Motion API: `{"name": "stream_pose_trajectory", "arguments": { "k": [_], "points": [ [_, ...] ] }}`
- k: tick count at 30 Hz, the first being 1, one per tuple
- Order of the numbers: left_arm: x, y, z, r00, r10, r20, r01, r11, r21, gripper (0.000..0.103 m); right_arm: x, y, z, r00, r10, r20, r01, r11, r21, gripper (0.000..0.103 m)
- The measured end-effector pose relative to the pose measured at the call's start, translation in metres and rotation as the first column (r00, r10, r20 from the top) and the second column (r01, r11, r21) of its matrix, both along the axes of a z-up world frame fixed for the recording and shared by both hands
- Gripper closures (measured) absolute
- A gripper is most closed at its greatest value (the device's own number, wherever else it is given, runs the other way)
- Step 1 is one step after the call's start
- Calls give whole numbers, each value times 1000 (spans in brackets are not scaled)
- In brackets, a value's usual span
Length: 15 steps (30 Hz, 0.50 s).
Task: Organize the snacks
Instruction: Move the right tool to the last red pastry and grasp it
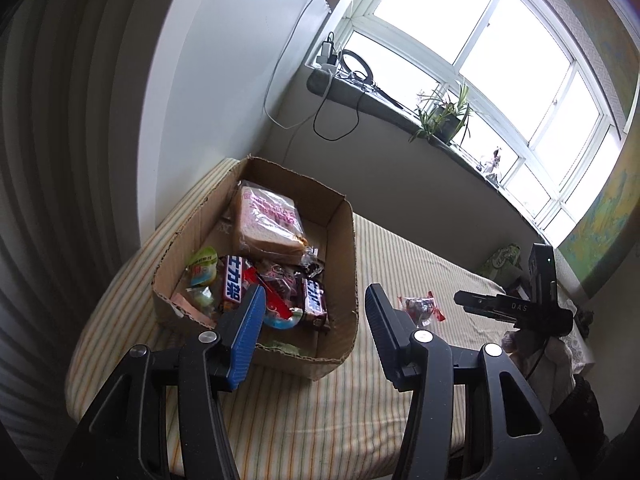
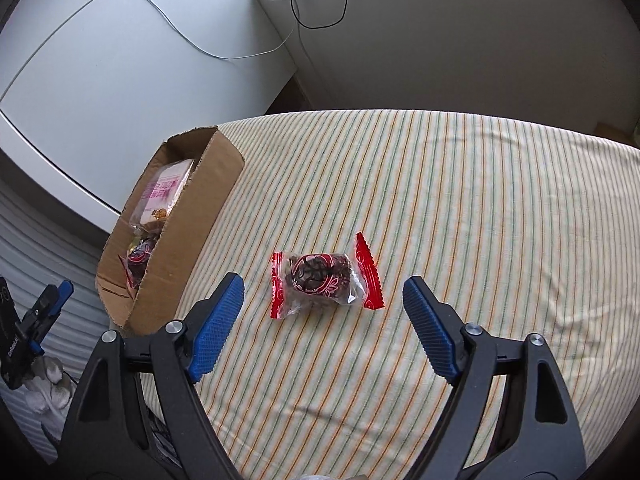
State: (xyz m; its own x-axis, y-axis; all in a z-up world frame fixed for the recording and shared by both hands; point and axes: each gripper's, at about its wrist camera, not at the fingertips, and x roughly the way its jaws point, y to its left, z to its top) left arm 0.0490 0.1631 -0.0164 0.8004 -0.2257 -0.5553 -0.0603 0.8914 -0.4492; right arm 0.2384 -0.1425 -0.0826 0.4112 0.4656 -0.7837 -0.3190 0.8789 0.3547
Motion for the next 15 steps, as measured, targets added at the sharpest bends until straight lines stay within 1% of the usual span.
{"name": "stream_pose_trajectory", "arguments": {
  "k": [3,7,10,12,13,15],
  "points": [
    [-2,-4,-1,1000,-2,-10,3,1000,2,52,14,10,2,999,35,16,-35,999,-9,19],
    [-5,-8,-1,1000,-4,-18,4,1000,7,52,35,34,-6,994,110,-23,-110,994,-12,19],
    [-5,-10,-2,1000,-2,-23,2,1000,10,52,45,50,-18,985,156,-72,-159,987,-37,19],
    [-5,-11,-3,1000,-1,-29,1,1000,12,52,50,57,-28,979,167,-116,-177,981,-83,19],
    [-5,-11,-3,999,-1,-33,1,1000,13,52,50,59,-32,976,173,-134,-187,977,-105,20],
    [-6,-11,-4,999,1,-37,0,1000,14,52,46,58,-38,966,195,-171,-215,971,-108,25]
  ]
}}
